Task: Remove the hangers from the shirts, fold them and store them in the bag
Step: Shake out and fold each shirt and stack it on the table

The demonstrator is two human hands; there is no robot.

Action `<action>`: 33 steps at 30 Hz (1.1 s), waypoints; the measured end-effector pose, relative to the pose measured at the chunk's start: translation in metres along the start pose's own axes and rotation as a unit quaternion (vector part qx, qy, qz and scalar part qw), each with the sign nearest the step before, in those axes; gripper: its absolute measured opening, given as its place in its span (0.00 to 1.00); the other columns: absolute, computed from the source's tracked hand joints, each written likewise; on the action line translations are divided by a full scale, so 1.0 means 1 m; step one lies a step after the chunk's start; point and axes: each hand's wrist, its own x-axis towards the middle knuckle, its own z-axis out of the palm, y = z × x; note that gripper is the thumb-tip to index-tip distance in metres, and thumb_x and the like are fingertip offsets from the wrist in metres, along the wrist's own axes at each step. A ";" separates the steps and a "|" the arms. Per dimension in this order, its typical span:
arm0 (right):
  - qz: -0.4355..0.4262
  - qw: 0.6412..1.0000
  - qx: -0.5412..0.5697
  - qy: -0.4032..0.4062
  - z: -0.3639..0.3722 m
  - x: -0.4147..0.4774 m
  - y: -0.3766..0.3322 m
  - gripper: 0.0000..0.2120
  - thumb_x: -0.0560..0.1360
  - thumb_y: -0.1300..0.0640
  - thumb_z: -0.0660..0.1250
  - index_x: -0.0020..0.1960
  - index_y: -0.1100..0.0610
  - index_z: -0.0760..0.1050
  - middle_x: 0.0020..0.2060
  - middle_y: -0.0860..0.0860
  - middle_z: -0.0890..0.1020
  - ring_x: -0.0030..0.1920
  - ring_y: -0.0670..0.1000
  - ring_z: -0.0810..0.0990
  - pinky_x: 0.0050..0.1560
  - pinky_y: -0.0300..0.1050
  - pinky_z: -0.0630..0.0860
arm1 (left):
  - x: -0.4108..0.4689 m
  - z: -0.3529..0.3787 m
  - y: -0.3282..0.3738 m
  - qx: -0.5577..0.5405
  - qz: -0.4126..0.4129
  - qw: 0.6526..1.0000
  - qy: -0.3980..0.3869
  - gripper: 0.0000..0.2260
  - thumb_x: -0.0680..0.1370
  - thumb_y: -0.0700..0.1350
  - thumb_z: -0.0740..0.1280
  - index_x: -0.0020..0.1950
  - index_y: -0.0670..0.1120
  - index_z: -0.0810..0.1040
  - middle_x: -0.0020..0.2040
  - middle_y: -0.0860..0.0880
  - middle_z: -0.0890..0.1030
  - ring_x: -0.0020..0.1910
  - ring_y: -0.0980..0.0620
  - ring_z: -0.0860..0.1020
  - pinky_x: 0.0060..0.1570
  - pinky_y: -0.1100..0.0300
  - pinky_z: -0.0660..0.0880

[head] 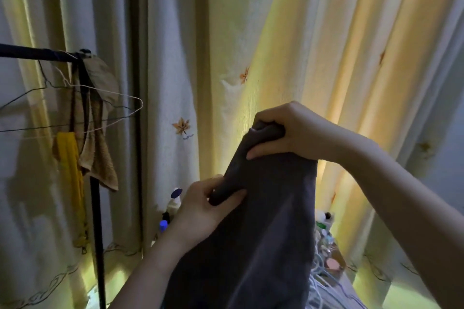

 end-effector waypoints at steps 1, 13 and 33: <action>0.000 1.000 0.014 -0.008 -0.001 -0.003 0.001 0.12 0.67 0.47 0.75 0.35 0.49 0.72 0.30 0.46 0.75 0.32 0.46 0.71 0.34 0.34 0.68 | -0.003 0.001 -0.007 0.019 -0.014 0.999 -0.033 0.05 0.73 0.54 0.71 0.41 0.54 0.82 0.38 0.57 0.83 0.38 0.65 0.79 0.36 0.75 0.71; 0.080 0.996 0.035 -0.020 -0.003 -0.048 0.045 0.07 0.67 0.53 0.76 0.43 0.50 0.80 0.36 0.45 0.82 0.38 0.43 0.79 0.40 0.35 0.74 | -0.046 0.003 -0.091 0.068 -0.083 0.986 -0.130 0.06 0.76 0.50 0.67 0.49 0.60 0.82 0.50 0.62 0.80 0.51 0.63 0.77 0.51 0.70 0.72; 0.109 0.975 0.182 0.067 0.044 -0.089 0.087 0.16 0.63 0.42 0.72 0.48 0.47 0.77 0.43 0.44 0.83 0.46 0.42 0.82 0.46 0.33 0.76 | -0.023 -0.056 -0.053 0.050 -0.002 0.994 0.094 0.18 0.69 0.47 0.74 0.24 0.52 0.69 0.23 0.55 0.68 0.24 0.60 0.68 0.29 0.75 0.66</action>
